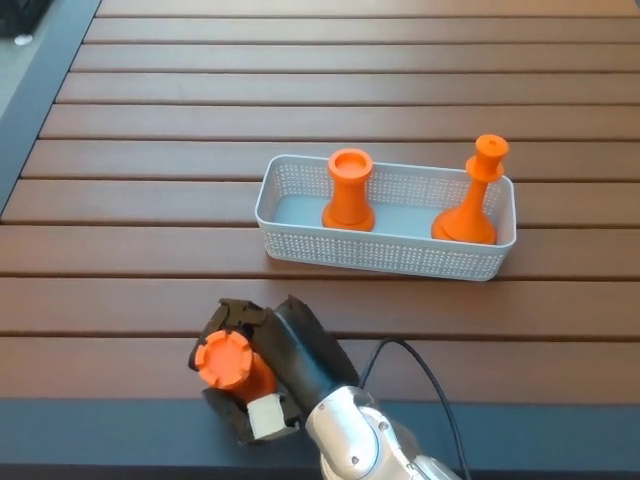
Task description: Using the right hand to place 3 different shape and weight chess pieces into a small container
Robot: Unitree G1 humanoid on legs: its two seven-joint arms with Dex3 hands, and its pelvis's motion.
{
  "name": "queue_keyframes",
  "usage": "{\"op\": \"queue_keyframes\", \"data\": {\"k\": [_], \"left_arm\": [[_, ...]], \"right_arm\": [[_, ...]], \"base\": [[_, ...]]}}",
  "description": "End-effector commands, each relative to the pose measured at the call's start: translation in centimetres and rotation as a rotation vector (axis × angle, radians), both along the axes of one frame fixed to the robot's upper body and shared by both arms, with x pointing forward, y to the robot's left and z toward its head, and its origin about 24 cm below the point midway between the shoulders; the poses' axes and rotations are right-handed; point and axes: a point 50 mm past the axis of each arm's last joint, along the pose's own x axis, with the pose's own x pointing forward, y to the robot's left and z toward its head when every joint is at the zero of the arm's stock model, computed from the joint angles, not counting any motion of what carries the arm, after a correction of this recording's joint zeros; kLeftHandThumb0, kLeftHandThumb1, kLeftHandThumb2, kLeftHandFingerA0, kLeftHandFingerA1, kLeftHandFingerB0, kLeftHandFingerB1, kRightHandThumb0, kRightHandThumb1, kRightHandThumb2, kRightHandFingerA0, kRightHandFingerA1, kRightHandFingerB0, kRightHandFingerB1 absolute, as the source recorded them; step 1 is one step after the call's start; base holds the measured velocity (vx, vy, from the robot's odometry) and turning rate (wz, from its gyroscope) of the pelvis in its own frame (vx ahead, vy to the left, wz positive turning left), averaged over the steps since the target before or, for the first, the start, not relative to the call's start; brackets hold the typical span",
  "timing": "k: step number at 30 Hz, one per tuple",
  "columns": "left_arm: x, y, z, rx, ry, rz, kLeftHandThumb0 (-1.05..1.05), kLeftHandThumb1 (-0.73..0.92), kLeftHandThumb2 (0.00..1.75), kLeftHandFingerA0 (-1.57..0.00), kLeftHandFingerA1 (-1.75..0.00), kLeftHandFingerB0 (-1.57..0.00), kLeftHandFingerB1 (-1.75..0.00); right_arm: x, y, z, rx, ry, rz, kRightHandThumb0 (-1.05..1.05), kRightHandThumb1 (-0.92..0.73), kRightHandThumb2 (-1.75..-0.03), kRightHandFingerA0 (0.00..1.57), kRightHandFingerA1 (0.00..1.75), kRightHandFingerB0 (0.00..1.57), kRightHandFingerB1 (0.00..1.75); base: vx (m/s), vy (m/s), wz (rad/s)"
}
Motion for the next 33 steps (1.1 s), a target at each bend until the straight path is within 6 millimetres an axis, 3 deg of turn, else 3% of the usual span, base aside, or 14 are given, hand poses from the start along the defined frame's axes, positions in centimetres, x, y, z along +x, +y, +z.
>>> {"op": "queue_keyframes", "data": {"k": [1,4,5,14,15,18,20,21,24,27,28,33], "left_arm": [[-0.9,0.3,-0.2,0.009,0.044,0.001,-0.05,0.51,1.25,-1.44,-1.32,-1.44,-1.32],[-1.0,0.3,-0.2,0.003,0.038,0.002,-0.05,0.51,1.25,-1.43,-1.32,-1.44,-1.32],[-1.0,0.3,-0.2,0.006,0.037,0.0,-0.16,0.17,1.65,-1.44,-1.38,-1.42,-1.31],[-1.4,0.6,-0.1,0.013,0.04,0.02,-0.17,0.14,1.66,-1.46,-1.36,-1.44,-1.31],[-1.4,0.7,-0.2,0.023,0.047,0.016,-0.19,0.15,1.64,-1.46,-1.38,-1.45,-1.3],[-1.6,0.9,-0.2,0.038,0.062,0.015,-0.19,0.15,1.64,-1.46,-1.38,-1.45,-1.3],[-1.5,0.7,-0.3,0.014,0.058,0.026,-0.18,0.19,1.61,-1.51,-1.31,-1.45,-1.26],[-1.7,0.8,-0.2,0.016,0.058,0.023,-0.08,0.51,1.25,-1.44,-1.32,-1.45,-1.31],[-1.8,0.9,-0.2,0.025,0.052,0.004,-0.07,0.47,1.23,-1.46,-1.33,-1.46,-1.32],[-1.9,0.8,-0.2,0.024,0.059,0.006,-0.06,0.47,1.24,-1.46,-1.33,-1.46,-1.32],[-1.9,0.9,-0.2,0.021,0.061,0.011,-0.18,0.12,1.63,-1.53,-1.26,-1.48,-1.25],[-1.9,1.0,-0.2,0.014,0.056,0.027,-0.18,0.11,1.64,-1.53,-1.24,-1.5,-1.22]], "right_arm": [[-2.2,0.8,-0.5,0.375,0.032,-0.272,-0.26,-0.66,-1.06,0.72,1.75,0.53,1.7],[-2.2,0.7,-0.2,0.464,0.019,-0.333,-0.25,-0.67,-1.06,0.72,1.75,0.53,1.71],[-2.1,0.6,0.1,0.517,0.011,-0.358,-0.26,-0.73,-1.03,0.73,1.75,0.51,1.75],[-2.5,0.8,0.8,0.697,-0.013,-0.417,-0.2,-0.69,-1.1,0.76,1.75,0.52,1.73],[-2.6,0.8,1.5,0.715,-0.041,-0.406,-0.19,-0.74,-1.01,0.74,1.75,0.53,1.68],[-2.8,0.9,2.4,0.739,-0.075,-0.386,-0.19,-0.74,-1.01,0.74,1.75,0.53,1.68],[-2.7,0.9,3.7,0.788,-0.106,-0.377,-0.14,-0.68,-1.11,0.8,1.75,0.59,1.65],[-2.8,1.0,4.4,0.811,-0.129,-0.355,-0.12,-0.72,-1.06,0.8,1.75,0.56,1.65],[-3.0,1.1,5.2,0.844,-0.166,-0.336,-0.1,-0.69,-1.09,0.84,1.75,0.6,1.65],[-3.2,1.0,6.3,0.876,-0.202,-0.307,-0.12,-0.71,-1.07,0.83,1.75,0.62,1.61],[-3.2,1.0,6.4,0.881,-0.206,-0.3,-0.12,-0.69,-1.09,0.85,1.75,0.59,1.68],[-2.9,0.7,7.8,0.894,-0.253,-0.227,-0.11,-0.67,-1.13,0.86,1.75,0.59,1.68]], "base": [[0.0,0.0,0.0],[0.0,0.0,0.0],[0.0,0.0,0.0],[0.0,0.0,0.0],[0.0,0.0,0.0],[0.0,0.0,0.0],[0.0,0.0,0.0],[0.0,0.0,0.0],[0.0,0.0,0.0],[0.0,0.0,0.0],[0.0,0.0,0.0],[0.0,0.0,0.0]]}}
